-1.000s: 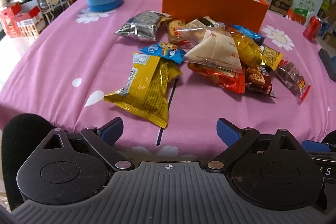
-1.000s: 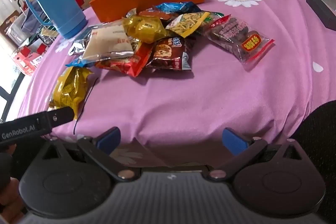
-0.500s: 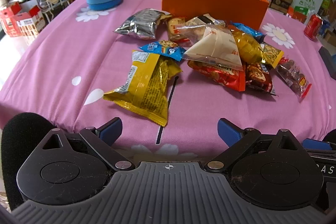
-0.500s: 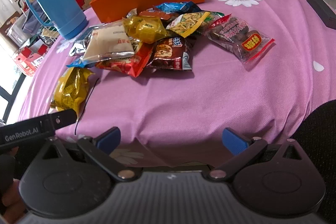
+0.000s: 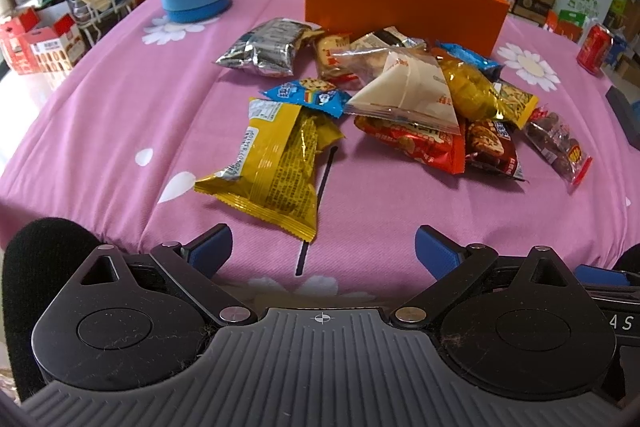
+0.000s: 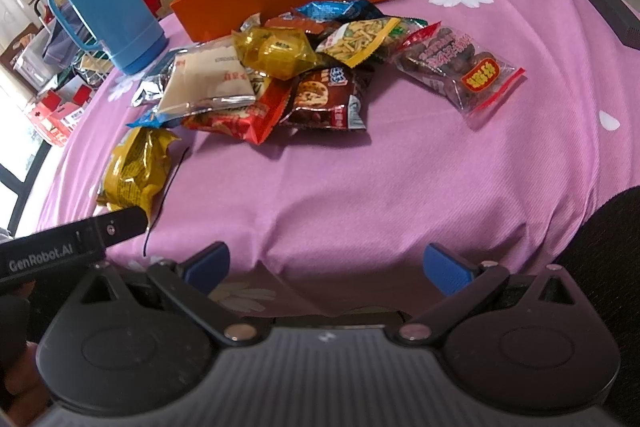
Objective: Organize snacks
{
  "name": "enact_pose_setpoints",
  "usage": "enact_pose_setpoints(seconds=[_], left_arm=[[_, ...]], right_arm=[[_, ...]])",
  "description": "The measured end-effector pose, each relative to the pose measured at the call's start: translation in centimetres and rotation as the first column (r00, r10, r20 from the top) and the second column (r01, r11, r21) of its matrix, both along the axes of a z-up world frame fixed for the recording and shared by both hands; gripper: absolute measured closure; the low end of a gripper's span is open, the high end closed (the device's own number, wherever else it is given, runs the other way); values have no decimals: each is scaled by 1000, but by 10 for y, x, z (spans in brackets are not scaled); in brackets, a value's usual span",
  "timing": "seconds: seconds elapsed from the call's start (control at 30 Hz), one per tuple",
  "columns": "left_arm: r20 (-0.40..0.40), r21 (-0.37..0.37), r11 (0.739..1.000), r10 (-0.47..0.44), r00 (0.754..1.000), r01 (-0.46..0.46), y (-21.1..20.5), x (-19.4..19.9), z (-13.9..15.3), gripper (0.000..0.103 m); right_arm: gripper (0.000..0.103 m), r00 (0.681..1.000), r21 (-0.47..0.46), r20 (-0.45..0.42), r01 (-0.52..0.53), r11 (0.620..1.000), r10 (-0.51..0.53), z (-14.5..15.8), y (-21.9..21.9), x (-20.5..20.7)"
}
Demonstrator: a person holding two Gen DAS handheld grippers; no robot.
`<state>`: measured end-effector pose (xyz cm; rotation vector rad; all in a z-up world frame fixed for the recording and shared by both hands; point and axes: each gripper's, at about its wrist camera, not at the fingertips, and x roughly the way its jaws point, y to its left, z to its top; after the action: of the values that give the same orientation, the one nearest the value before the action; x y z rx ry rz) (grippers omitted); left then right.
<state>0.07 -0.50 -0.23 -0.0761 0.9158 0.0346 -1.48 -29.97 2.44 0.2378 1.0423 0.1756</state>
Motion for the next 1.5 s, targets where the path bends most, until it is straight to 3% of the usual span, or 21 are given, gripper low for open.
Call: enact_pose_setpoints(seconds=[1.5], left_arm=[[-13, 22, 1000, -6, 1000, 7, -4, 1, -5, 20]], right_arm=[[1, 1000, 22, -22, 15, 1000, -14, -8, -7, 2]])
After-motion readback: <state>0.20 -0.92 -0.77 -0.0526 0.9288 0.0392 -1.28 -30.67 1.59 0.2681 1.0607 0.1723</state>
